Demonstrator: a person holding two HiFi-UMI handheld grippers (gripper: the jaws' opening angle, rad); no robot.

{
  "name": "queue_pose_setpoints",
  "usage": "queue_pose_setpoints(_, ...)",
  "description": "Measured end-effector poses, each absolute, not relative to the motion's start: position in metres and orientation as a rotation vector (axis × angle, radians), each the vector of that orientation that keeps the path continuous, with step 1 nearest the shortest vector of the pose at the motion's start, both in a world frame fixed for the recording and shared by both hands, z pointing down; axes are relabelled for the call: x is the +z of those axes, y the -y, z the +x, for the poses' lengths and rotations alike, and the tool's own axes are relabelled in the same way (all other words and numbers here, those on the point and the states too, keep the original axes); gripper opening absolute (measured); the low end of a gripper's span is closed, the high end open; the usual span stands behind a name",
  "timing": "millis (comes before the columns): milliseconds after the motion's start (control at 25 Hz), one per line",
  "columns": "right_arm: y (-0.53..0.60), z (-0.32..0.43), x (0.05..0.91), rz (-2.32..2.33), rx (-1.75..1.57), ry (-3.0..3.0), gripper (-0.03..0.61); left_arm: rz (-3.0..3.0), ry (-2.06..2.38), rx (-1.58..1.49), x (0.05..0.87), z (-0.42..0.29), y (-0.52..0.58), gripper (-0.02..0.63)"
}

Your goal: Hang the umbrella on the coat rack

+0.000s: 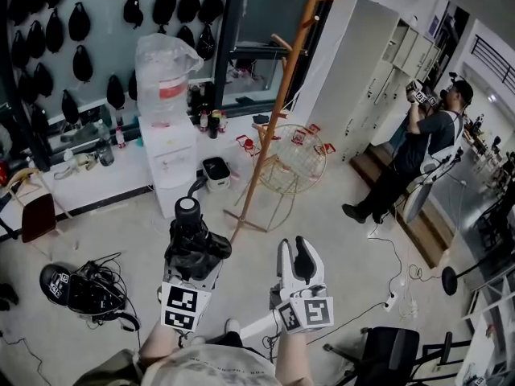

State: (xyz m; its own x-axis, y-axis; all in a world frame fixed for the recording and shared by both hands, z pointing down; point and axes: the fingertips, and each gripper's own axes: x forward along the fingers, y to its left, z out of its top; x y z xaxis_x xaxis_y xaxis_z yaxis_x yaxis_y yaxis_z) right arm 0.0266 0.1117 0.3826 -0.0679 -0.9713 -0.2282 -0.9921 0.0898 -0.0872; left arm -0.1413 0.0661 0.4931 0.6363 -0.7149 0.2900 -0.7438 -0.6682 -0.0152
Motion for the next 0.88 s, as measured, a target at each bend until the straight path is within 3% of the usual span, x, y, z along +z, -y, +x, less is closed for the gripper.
queue_pose_setpoints(80, -0.100, 0.039, 0.380, -1.863, 0.079, -2.189, 0.266, 2.753, 1.214, 0.406, 0.489, -0.123, -0.057, 0.293)
queue_pose_setpoints(200, -0.086, 0.057, 0.372, -1.737, 0.050, -2.258, 0.339, 2.769, 1.180, 0.399, 0.485, -0.091, -0.044, 0.293)
queue_pose_setpoints(480, -0.065, 0.088, 0.359, -1.366, -0.032, -2.443, 0.354, 2.793, 1.061, 0.382, 0.482, -0.011, -0.021, 0.293)
queue_pose_setpoints(560, -0.059, 0.093, 0.357, -1.271, -0.062, -2.484, 0.405, 2.802, 1.020, 0.380, 0.482, 0.010, -0.016, 0.293)
queue_pose_setpoints(880, -0.031, 0.083, 0.350, -0.970, -0.116, -2.660, 0.407, 2.921, 0.748, 0.520, 0.498, 0.077, -0.016, 0.293)
